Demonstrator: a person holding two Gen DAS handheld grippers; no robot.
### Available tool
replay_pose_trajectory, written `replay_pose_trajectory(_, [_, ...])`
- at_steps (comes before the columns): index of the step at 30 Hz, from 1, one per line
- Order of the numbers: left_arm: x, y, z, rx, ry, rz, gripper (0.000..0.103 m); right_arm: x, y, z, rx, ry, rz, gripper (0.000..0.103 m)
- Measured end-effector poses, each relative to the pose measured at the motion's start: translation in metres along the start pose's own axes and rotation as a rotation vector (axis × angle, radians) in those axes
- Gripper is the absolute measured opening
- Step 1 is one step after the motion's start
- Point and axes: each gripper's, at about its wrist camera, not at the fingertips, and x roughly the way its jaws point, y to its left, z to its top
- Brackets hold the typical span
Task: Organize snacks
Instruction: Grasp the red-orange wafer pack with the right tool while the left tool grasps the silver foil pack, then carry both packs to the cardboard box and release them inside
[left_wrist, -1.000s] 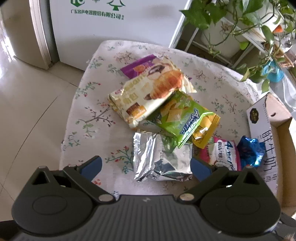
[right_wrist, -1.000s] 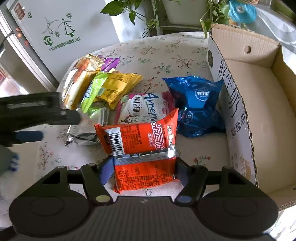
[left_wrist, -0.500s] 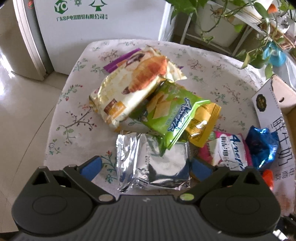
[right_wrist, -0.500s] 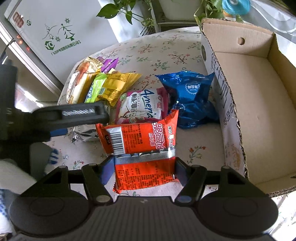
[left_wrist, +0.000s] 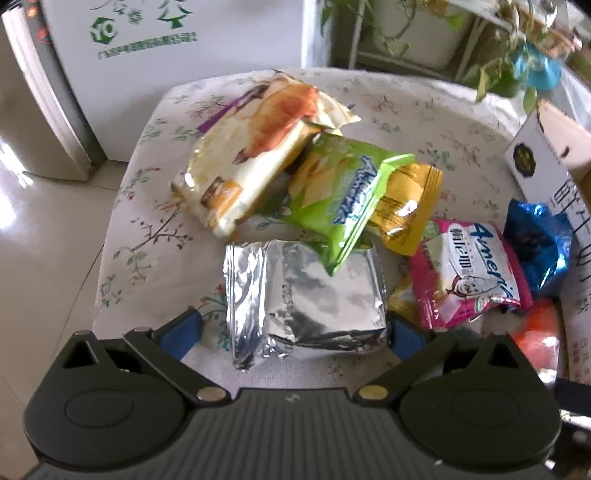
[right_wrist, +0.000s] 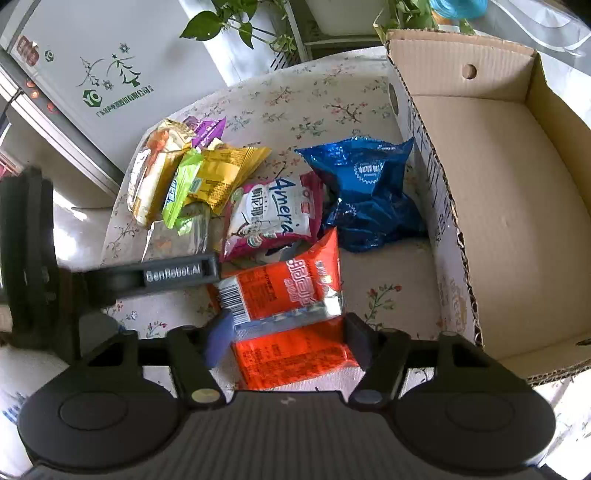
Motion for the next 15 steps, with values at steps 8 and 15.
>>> replay_pose_trajectory(8, [-0.015,0.01,-0.015,-0.01,-0.072,0.007,0.079,0.003,-0.003,-0.001,0.01,0.038,0.04,0.069])
replay_pose_trajectory(15, [-0.031,0.027,-0.036,-0.08,-0.071,0.008,0.076,0.009,0.0,-0.006,0.009,0.057,0.038,0.092])
